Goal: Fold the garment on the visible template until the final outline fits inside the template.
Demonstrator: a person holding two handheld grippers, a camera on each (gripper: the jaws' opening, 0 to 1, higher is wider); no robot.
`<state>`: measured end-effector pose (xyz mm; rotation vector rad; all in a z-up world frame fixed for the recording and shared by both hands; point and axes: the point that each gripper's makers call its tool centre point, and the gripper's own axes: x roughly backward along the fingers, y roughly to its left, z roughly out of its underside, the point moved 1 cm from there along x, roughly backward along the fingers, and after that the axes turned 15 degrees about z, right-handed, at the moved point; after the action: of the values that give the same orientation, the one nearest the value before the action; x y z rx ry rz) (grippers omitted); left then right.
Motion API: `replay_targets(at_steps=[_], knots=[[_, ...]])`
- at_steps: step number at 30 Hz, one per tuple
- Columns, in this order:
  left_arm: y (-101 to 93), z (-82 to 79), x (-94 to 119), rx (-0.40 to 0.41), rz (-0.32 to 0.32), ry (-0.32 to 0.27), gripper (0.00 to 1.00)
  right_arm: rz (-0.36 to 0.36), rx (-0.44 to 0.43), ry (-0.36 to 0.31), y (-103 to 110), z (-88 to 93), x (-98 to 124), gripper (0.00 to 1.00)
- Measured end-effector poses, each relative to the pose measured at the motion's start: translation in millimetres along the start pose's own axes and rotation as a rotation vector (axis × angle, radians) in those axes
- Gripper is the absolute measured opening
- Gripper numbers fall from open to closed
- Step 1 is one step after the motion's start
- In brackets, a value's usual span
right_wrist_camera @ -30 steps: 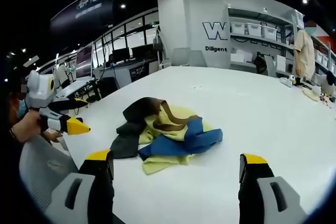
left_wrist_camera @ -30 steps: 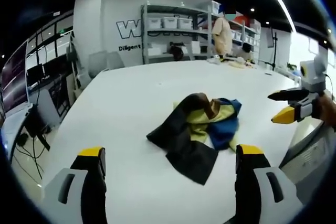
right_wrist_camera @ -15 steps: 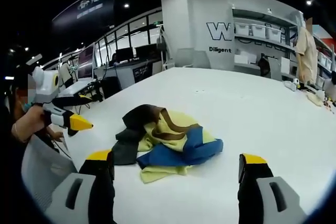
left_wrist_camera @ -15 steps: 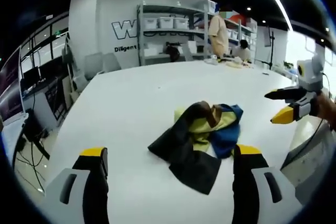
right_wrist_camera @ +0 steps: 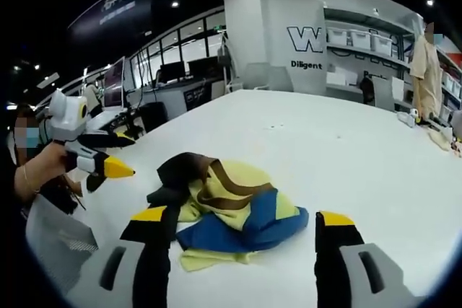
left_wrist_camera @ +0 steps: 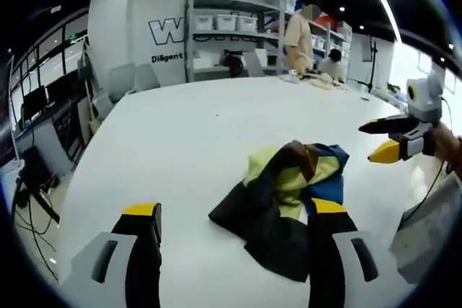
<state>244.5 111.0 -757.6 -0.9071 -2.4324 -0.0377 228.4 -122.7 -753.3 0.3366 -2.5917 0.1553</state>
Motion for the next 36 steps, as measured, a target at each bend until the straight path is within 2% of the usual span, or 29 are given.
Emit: replay_targets(at_steps=[6, 10, 14, 17, 19, 20, 22, 23, 26, 30, 33, 36], knots=[[3.4, -0.1, -14.2, -0.003, 0.024, 0.015, 0.71, -0.012, -0.002, 0.022, 0.3, 2.1, -13.9, 0.7], [4.5, 5.9, -26.7, -0.006, 0.046, 0.045, 0.65, -0.019, -0.007, 0.068, 2.4, 11.0, -25.7, 0.64], [3.8, 9.9, -37.7, -0.012, 0.077, 0.064, 0.57, -0.015, 0.001, 0.088, 2.2, 16.5, -33.6, 0.52], [2.6, 12.7, -45.3, -0.023, 0.088, 0.081, 0.53, -0.005, 0.021, 0.101, 1.2, 20.5, -37.6, 0.47], [0.5, 15.3, -50.9, -0.078, 0.108, 0.103, 0.49, 0.003, 0.033, 0.112, 0.6, 23.1, -40.5, 0.44], [0.7, 18.9, -52.7, -0.083, 0.102, 0.122, 0.48, 0.008, 0.047, 0.112, 0.5, 24.2, -41.4, 0.41], [0.8, 20.2, -54.8, -0.073, 0.104, 0.121, 0.48, 0.015, 0.067, 0.11, 0.2, 25.5, -42.3, 0.34], [1.3, 22.0, -56.5, -0.064, 0.104, 0.124, 0.44, 0.017, 0.082, 0.112, 0.3, 27.6, -42.9, 0.29], [-1.7, 24.9, -57.7, -0.07, 0.125, 0.117, 0.25, 0.026, 0.095, 0.119, -1.5, 32.7, -44.1, 0.2], [-5.8, 30.9, -60.7, -0.048, 0.147, 0.135, 0.17, 0.047, 0.126, 0.123, -6.6, 36.6, -45.8, 0.13], [-7.1, 32.0, -61.6, -0.064, 0.153, 0.143, 0.01, 0.051, 0.117, 0.126, -8.2, 37.1, -45.9, 0.11], [-6.4, 31.5, -62.2, -0.049, 0.146, 0.137, 0.0, 0.053, 0.128, 0.127, -8.7, 37.2, -45.7, 0.06]])
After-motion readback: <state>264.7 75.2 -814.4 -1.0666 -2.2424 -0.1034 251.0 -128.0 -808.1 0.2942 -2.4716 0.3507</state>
